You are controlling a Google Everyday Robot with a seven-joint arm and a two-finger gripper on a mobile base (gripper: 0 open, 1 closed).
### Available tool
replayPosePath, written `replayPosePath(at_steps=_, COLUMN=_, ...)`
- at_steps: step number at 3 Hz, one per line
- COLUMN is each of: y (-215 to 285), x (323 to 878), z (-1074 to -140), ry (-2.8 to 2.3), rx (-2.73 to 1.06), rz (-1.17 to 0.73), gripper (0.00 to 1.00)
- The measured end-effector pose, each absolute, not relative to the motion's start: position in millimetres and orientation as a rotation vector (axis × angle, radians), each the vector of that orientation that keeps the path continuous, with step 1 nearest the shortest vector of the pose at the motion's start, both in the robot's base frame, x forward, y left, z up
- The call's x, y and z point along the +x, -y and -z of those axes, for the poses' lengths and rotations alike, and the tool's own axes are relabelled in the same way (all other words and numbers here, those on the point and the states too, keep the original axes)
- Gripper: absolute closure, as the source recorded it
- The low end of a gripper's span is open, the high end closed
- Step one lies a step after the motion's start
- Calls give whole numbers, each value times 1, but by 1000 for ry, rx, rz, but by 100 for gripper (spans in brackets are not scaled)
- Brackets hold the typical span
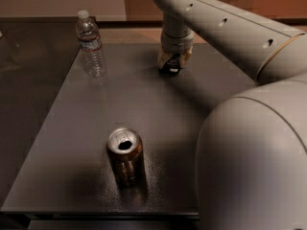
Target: Move rxbar chocolate near orange can
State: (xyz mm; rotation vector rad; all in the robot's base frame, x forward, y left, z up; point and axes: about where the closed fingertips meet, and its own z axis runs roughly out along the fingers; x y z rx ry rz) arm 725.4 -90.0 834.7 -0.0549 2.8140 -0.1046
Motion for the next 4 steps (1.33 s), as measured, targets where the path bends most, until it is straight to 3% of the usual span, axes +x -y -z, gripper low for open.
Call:
replayPosePath(at_steps=1, y=90, x=725, z=-837, ry=-2814, rx=-55, rz=104, gripper=88)
replayPosePath(at_steps=2, y=90, x=722, z=-841, ry=-2810, rx=-69, rz=95, gripper=100)
replayPosePath(at_steps=4, y=83, x=681, z=-878, ry=-2752, rx=-287, rz=-30, gripper=100)
